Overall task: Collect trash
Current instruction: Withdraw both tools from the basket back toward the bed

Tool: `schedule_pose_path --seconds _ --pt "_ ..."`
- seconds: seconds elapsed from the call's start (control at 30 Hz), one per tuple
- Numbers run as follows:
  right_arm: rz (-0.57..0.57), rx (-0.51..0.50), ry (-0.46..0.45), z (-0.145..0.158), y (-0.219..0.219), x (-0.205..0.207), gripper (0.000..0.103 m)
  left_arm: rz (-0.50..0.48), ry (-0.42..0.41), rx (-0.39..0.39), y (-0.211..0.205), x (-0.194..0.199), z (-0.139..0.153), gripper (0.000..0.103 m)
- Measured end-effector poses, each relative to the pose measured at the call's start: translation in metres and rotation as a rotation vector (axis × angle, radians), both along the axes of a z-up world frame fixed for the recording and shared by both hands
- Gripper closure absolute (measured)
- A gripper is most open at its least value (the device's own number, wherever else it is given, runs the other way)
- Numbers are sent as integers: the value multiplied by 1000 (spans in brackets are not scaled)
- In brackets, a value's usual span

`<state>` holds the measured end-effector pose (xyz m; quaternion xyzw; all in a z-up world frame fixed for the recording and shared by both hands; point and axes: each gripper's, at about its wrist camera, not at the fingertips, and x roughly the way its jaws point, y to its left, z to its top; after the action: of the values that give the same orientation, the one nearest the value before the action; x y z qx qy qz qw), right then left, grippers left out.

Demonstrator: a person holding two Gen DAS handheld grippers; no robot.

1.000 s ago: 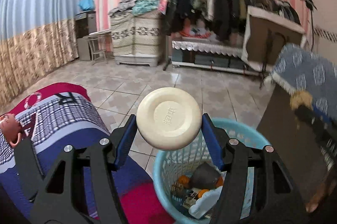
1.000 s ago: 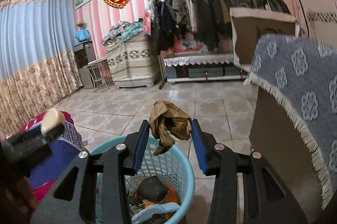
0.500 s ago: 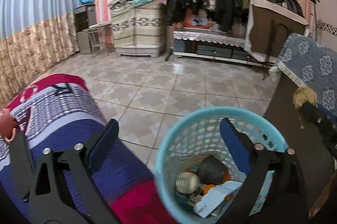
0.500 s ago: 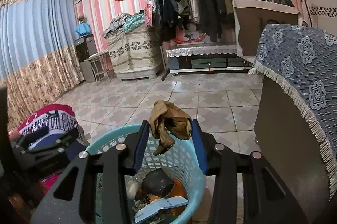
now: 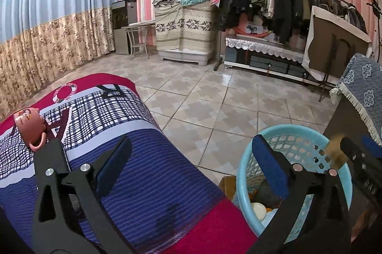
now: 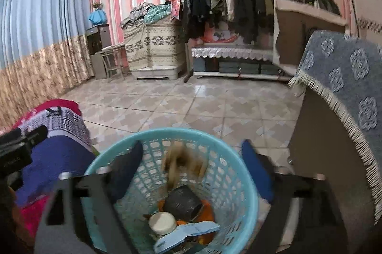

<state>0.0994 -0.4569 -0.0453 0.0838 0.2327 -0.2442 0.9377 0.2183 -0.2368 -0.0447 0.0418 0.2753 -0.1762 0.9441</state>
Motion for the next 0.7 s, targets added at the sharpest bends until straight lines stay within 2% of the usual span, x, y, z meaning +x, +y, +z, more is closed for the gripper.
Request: schedule_pose_path --seconds 0.33,0.37,0.4,0.7 --pt "-6 -15 32 -1 1 1 14 12 0 14 3 1 3 6" --pt "-9 -10 33 -1 1 0 12 15 -3 16 4 0 4 6" --pt "-12 -8 32 0 0 1 5 18 -4 19 5 0 5 6" --pt "1 -2 -1 6 7 -5 5 53 -32 35 14 -11 23 6"
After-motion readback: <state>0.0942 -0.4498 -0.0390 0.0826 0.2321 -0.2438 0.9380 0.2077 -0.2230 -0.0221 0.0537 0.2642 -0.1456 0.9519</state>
